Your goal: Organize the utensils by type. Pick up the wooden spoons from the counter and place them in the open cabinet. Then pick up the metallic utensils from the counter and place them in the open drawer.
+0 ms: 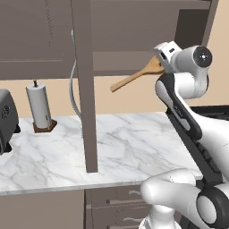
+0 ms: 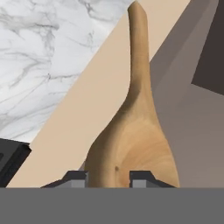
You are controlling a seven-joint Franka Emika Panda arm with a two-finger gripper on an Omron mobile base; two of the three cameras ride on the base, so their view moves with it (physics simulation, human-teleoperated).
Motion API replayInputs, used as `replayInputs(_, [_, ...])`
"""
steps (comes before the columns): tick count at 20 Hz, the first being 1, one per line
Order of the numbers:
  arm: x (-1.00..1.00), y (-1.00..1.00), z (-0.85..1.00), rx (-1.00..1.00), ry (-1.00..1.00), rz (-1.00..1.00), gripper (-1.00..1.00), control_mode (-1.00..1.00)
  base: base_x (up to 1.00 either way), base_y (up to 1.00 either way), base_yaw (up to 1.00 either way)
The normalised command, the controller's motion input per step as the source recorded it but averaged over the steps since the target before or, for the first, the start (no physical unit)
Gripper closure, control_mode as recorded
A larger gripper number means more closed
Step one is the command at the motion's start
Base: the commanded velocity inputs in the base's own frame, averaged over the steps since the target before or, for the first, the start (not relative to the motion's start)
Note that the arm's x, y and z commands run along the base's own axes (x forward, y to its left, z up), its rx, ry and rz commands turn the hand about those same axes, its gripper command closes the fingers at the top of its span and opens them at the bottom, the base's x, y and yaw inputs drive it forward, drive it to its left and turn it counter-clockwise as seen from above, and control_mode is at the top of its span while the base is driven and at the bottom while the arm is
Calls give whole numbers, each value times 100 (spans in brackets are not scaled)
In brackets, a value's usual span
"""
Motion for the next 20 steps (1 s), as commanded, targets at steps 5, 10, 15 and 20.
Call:
replayInputs(5, [12, 0, 26, 2, -1, 1, 100, -100, 0, 0, 0])
replayInputs(10, [34, 3, 7, 9, -5, 0, 100, -100, 0, 0, 0])
replayInputs(15, [28, 3, 0, 11, -8, 2, 100, -100, 0, 0, 0])
replayInputs(20, [18, 0, 13, 13, -1, 0, 100, -100, 0, 0, 0])
